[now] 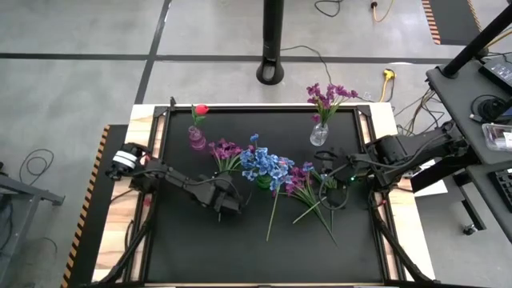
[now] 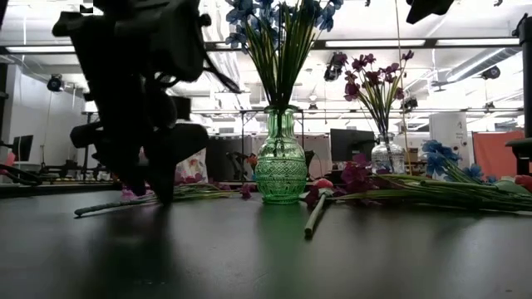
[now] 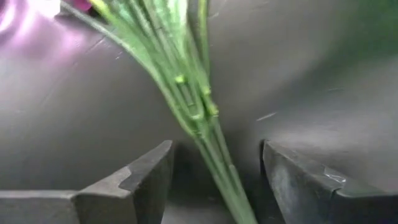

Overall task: Sort flowers into vase by color
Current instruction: Put the left violet flowers into the transparent vase

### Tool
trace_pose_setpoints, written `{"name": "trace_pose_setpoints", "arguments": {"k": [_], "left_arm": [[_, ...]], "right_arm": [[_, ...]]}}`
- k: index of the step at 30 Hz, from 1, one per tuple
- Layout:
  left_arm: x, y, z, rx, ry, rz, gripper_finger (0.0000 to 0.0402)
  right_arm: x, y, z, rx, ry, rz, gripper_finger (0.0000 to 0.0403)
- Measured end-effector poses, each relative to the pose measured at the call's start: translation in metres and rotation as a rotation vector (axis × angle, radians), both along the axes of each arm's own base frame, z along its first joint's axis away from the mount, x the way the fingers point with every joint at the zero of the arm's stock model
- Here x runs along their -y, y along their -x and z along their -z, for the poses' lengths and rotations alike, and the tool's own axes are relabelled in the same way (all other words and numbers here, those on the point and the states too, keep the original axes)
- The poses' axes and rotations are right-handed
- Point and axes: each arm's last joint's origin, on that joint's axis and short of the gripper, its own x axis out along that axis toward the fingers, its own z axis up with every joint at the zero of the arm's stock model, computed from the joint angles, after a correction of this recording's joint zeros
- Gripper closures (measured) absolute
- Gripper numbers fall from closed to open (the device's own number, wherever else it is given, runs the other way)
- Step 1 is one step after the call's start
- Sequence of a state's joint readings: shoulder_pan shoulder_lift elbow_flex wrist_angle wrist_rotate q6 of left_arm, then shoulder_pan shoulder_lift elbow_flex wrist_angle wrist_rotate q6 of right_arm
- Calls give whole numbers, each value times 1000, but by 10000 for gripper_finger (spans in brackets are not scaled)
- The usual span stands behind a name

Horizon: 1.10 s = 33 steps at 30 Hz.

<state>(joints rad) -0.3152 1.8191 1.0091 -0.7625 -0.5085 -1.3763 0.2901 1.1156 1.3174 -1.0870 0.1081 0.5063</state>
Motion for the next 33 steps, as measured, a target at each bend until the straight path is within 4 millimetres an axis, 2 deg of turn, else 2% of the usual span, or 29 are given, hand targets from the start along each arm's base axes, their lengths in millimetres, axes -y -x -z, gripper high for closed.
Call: {"name": "trace_pose_setpoints", "arguments": {"k": [4, 8, 13, 20, 27, 33], "left_arm": [[-2, 3, 6, 26, 7, -22, 187], [-2, 3, 7, 41, 12, -26, 220], [-1, 3, 7, 47, 16, -34, 290], [0, 7, 3, -47, 50, -6, 391], [11, 6, -16, -129, 63, 36, 397], [31, 2, -53, -211, 42, 140, 400]], "right_arm": [[0, 0, 0, 1, 1, -1, 55], [0, -1, 1, 2, 1, -1, 55], [0, -1, 1, 3, 0, -1, 55], [0, -1, 1, 2, -3, 1, 55], [0, 1, 2, -14, -2, 4, 55], [1, 3, 3, -41, 4, 5, 55]]}}
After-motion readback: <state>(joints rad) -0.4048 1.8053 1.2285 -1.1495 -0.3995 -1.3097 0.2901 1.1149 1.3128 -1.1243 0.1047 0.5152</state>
